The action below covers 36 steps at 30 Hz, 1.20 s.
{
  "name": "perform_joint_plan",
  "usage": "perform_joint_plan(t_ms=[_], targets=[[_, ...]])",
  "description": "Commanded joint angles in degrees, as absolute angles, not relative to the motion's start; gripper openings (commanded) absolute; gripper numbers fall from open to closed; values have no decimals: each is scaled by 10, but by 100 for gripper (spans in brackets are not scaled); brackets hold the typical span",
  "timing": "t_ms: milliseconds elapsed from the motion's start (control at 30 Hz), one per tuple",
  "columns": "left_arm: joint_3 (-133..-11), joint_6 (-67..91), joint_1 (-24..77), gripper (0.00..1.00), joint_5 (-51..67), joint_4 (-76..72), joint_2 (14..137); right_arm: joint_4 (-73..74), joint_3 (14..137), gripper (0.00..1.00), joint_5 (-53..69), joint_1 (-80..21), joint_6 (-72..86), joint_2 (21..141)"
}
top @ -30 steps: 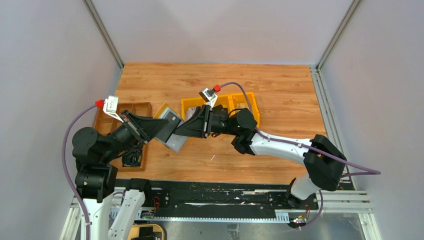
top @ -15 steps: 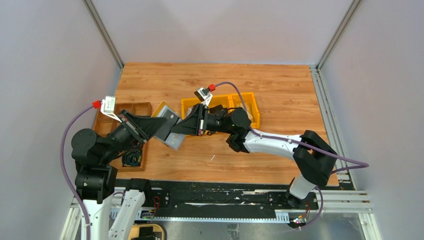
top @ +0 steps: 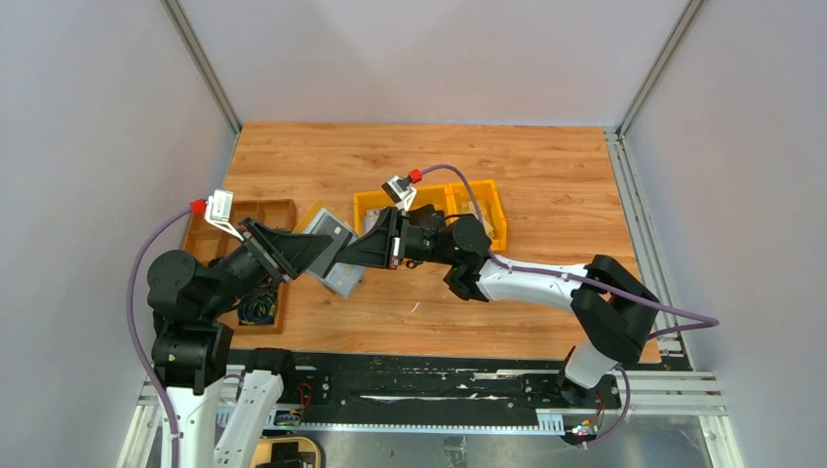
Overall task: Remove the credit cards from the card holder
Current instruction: Remove the credit card from the card holder.
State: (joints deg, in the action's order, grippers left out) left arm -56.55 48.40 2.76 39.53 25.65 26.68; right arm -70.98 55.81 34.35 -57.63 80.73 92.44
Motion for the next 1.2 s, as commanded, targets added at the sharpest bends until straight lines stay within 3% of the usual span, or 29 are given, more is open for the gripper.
perform_joint_plan(t_ms=[0,267,1100,1133,1167], targets=[[-562,492,29,41,408,240,267,-735,544,0,335,-581,788,890],[-572,491,29,17,388,239,271,-738,509,0,334,-580,785,876],[-601,476,29,8,372,251,279,-742,483,0,348,-577,781,868],[-601,477,29,7,373,251,278,-740,487,1,348,-577,780,868],[-600,480,29,7,373,251,277,-740,490,10,347,-577,780,869]])
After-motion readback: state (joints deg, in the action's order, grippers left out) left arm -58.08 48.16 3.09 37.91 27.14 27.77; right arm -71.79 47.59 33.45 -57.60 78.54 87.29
